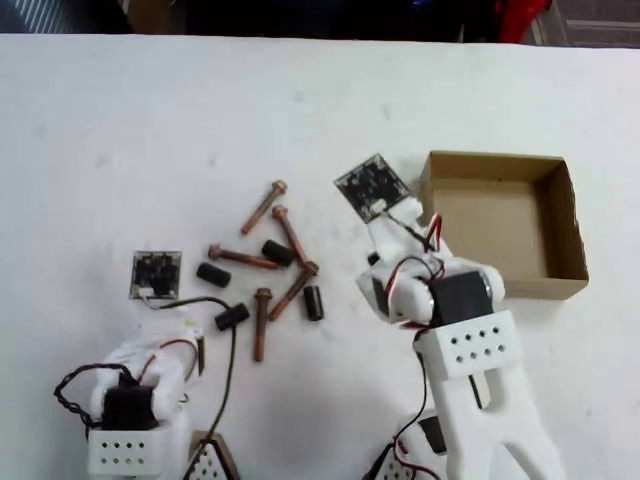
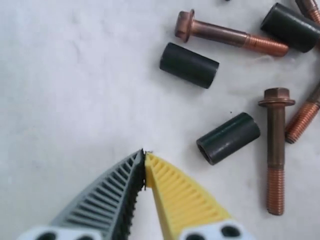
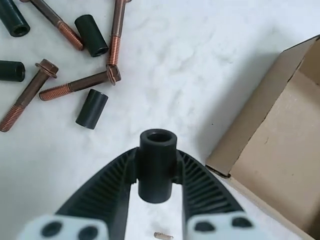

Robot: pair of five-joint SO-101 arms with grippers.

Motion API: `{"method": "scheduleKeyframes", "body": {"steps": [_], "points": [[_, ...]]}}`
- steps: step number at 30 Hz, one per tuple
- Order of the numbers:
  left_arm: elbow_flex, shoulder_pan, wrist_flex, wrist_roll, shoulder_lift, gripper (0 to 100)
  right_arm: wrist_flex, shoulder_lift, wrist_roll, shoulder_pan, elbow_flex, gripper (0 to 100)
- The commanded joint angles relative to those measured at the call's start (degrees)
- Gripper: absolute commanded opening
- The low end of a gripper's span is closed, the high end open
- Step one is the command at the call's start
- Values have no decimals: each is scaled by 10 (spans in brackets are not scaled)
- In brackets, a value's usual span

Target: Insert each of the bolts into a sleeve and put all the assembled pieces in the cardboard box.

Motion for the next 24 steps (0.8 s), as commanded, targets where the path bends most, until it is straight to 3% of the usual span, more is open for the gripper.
{"method": "scheduleKeyframes", "body": {"steps": [1, 5, 7, 13, 19, 24], "points": [[-3, -58, -54, -42, -5, 23, -49, -16, 6, 9, 32, 17], [-1, -121, -127, -246, -5, 24, -59, -16, 4, 18, 54, 17], [-1, -142, -148, -297, -5, 24, -59, -16, 2, 33, 54, 17], [-32, -150, -139, -295, -5, 24, -59, -16, 1, 42, 55, 17], [-124, -149, -97, -357, -4, 24, -67, -18, 0, 41, 54, 17], [-186, -150, -62, -359, -3, 24, -62, -87, -26, 41, 54, 17]]}}
